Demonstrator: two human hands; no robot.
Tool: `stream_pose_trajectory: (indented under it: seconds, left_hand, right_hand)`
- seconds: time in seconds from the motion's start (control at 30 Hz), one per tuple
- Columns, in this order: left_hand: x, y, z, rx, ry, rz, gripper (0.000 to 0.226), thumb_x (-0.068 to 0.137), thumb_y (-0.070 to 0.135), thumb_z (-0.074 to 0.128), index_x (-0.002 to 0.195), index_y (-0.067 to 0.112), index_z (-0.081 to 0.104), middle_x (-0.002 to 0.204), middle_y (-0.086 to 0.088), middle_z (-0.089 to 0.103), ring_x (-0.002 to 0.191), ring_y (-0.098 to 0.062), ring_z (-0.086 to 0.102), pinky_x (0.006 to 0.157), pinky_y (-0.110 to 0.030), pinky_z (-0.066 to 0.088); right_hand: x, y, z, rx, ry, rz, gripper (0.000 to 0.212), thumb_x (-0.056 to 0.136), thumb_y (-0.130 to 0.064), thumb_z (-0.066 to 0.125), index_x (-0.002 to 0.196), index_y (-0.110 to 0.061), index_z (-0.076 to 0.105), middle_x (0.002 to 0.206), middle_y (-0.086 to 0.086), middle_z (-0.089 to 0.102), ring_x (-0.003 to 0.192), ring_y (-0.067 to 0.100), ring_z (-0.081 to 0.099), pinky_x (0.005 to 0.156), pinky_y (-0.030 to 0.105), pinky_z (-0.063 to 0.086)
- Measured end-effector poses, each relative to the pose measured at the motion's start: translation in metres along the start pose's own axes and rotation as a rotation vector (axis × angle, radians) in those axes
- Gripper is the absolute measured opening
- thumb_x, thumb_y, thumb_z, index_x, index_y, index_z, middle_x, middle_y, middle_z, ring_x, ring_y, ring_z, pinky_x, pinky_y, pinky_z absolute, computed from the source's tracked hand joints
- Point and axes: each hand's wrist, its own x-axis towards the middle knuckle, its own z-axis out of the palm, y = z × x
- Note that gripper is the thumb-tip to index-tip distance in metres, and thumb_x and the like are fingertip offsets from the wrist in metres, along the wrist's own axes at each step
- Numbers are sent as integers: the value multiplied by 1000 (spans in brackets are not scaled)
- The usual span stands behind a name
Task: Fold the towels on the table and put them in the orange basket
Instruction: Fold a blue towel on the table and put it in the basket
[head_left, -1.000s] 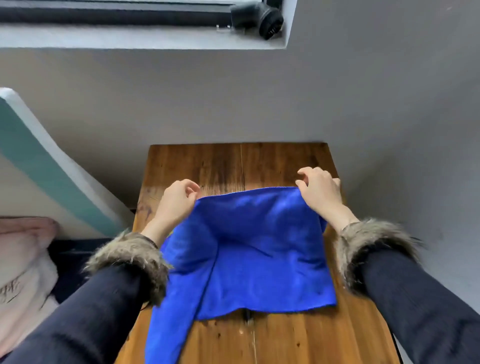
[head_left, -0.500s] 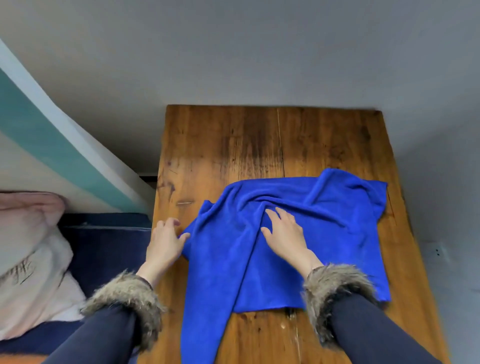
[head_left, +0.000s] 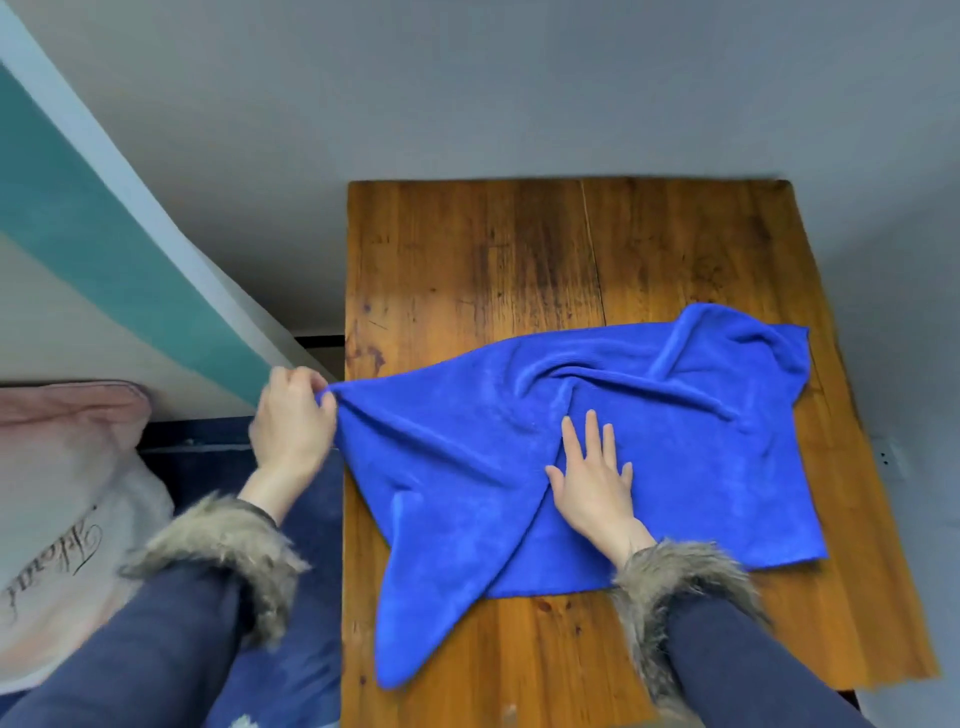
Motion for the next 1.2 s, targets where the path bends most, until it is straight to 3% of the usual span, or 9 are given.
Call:
stream_pose_trajectory:
  seconds: [0.13,0.27,0.33,0.47,0.57,0.7,0.93,1.07,1.2]
  left_hand:
    - [21,25,-19,-57,182,152,23,87,4,50,108,5,58,112,-19,48,100,-38,52,72,-47,44]
    - [-16,32,12,-10,-45,267,29,88,3,49,117,2,55,116,-20,49,106,-37,48,85,-48,42]
    - [-41,16,32,-41,-130,155,30,89,7,51,119,2,52,118,-19,48,110,-38,45,89,-47,40]
    - [-64,-23,50,-193,-198,-278,39,86,26,63,115,4,49,117,-18,49,113,-35,43,87,-40,37]
    - [-62,-36,53,-251,-257,-324,32,83,33,67,99,10,53,101,-9,56,103,-30,51,74,-33,37]
    - [-51,-35,49,-346,-192,-409,16,84,23,66,93,13,59,93,-5,64,100,-28,58,77,-31,38]
    - [-37,-53,22,-389,-33,-297,9,92,12,51,99,7,54,86,-8,62,92,-34,56,70,-28,31]
    - [-43,-66,16,-218,-83,-221,14,94,18,47,105,10,49,105,-14,61,97,-38,55,71,-34,33]
    - [-69,-60,23,-57,-63,-111,39,91,19,53,127,5,43,126,-22,44,109,-43,47,82,-48,40]
  right_hand:
    - [-2,-4,3,-14,29,15,62,100,-28,32,149,-25,-5,157,2,-18,145,25,-14,112,57,17]
    - [-4,-2,3,18,36,19,70,96,-40,40,149,-27,-3,157,1,-18,145,24,-14,112,58,15]
    - [-6,0,3,39,24,21,76,93,-47,44,149,-28,-4,156,0,-19,144,24,-15,112,58,14]
    - [-12,4,7,37,20,55,84,89,-56,46,149,-28,-6,156,0,-20,144,25,-16,111,60,13]
    - [-18,-1,12,86,12,106,84,89,-55,48,149,-27,-3,156,0,-19,144,26,-16,108,65,13]
    - [-28,-22,24,188,-38,126,87,84,-52,57,149,-29,2,155,-1,-23,143,27,-17,103,69,18]
    - [-38,-27,29,143,-62,115,99,80,-51,63,149,-30,-6,154,-2,-26,143,27,-18,103,66,23]
    - [-44,-26,28,127,-87,104,99,81,-48,64,148,-31,-8,154,-3,-28,143,26,-20,104,65,23]
    - [-54,-24,32,86,-90,91,98,82,-47,64,148,-31,-7,154,-2,-25,143,27,-17,105,63,25]
